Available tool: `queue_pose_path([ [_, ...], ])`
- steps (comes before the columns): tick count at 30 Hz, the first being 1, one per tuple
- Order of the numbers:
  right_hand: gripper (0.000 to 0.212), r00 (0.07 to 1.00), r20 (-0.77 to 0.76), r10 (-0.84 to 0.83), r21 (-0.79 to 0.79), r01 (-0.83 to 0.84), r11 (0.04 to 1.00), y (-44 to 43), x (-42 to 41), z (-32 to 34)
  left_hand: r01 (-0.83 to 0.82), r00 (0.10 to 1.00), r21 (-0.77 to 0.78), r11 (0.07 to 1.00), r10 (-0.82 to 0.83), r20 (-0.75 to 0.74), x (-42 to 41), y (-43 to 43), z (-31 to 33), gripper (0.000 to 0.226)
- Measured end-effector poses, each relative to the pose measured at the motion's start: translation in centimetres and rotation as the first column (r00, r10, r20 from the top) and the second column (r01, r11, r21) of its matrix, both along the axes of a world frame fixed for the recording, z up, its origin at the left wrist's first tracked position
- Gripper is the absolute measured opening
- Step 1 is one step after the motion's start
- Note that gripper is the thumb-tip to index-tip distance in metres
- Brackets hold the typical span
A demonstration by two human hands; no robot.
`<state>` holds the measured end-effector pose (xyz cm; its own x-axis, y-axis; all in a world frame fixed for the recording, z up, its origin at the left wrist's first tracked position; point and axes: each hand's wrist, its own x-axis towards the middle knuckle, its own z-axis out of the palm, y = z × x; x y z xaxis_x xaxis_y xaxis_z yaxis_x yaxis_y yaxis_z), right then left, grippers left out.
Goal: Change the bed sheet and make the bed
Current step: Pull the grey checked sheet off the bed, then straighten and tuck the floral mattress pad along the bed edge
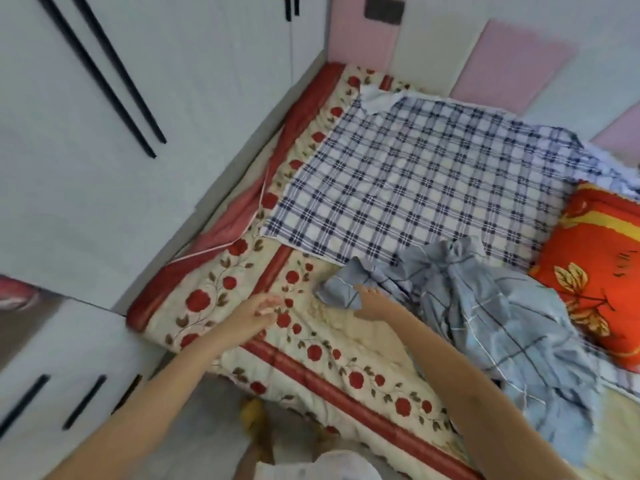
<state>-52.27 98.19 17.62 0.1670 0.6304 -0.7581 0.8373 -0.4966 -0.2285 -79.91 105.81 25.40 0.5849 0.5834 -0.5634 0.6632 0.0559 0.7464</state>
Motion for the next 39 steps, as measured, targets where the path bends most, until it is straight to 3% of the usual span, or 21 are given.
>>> queue_pose_path([
  [8, 0.065, 0.981, -0.125, -0.150, 0.003, 0.151, 0.988, 10.0, -13.3, -12.5, -0.147, 0.979, -0.021, 0.989, 0.142, -0.143, -12.2, 9.3, -12.4, 0.026],
  [14, 0.063, 0.916, 0.027, -0.401, 0.115, 0.396, 0.911, 19.4, -19.8, -23.5, -0.184, 0.944, 0.122, 0.975, 0.210, -0.253, -16.6, 16.3, -24.1, 0.030],
  [19, 0.072, 0.942, 0.117, -0.314, 0.171, 0.292, 0.941, 30.5, -24.2, -30.2, 0.008, 0.878, 0.260, 0.966, 0.117, -0.463, -17.0, 21.0, -34.2, 0.056],
  [22, 0.067, 0.988, 0.146, -0.041, 0.320, -0.008, 0.947, 37.6, -24.5, -31.5, 0.007, 0.857, 0.451, 0.893, 0.227, -0.463, -16.9, 24.7, -36.9, 0.071],
  [25, 0.058, 0.905, 0.239, 0.352, 0.441, -0.424, 0.791, 43.5, -23.6, -31.2, -0.040, 0.874, 0.689, 0.724, 0.359, -0.327, -17.0, 28.8, -37.7, 0.069],
  [27, 0.067, 0.852, 0.277, 0.444, 0.492, -0.523, 0.696, 45.7, -23.4, -31.1, -0.100, 0.889, 0.759, 0.643, 0.401, -0.222, -16.8, 30.5, -37.4, 0.063],
  [30, 0.049, 0.892, 0.189, 0.410, 0.668, -0.423, 0.613, 46.1, -23.8, -31.7, -0.168, 0.899, 0.787, 0.593, 0.420, -0.125, -16.6, 31.7, -36.7, 0.059],
  [33, 0.026, 0.970, 0.097, 0.222, 0.904, -0.179, 0.389, 45.3, -23.5, -31.6, -0.096, 0.901, 0.866, 0.490, 0.412, -0.133, -17.3, 31.5, -36.6, 0.062],
  [34, 0.027, 0.990, 0.050, 0.133, 0.927, -0.095, 0.362, 45.3, -23.2, -31.2, -0.057, 0.888, 0.889, 0.455, 0.430, -0.163, -17.5, 31.3, -36.6, 0.063],
  [36, 0.051, 1.000, -0.008, 0.022, 0.890, -0.003, 0.457, 46.1, -23.0, -30.4, 0.026, 0.842, 0.911, 0.412, 0.482, -0.242, -18.3, 30.4, -37.1, 0.063],
  [38, 0.070, 0.998, 0.063, 0.029, 0.728, -0.066, 0.683, 47.2, -22.8, -30.0, 0.107, 0.821, 0.910, 0.401, 0.480, -0.309, -19.1, 28.8, -38.1, 0.060],
  [39, 0.068, 0.993, 0.110, 0.049, 0.641, -0.109, 0.760, 47.7, -22.8, -29.9, 0.143, 0.830, 0.905, 0.402, 0.449, -0.331, -19.7, 28.0, -38.7, 0.059],
])
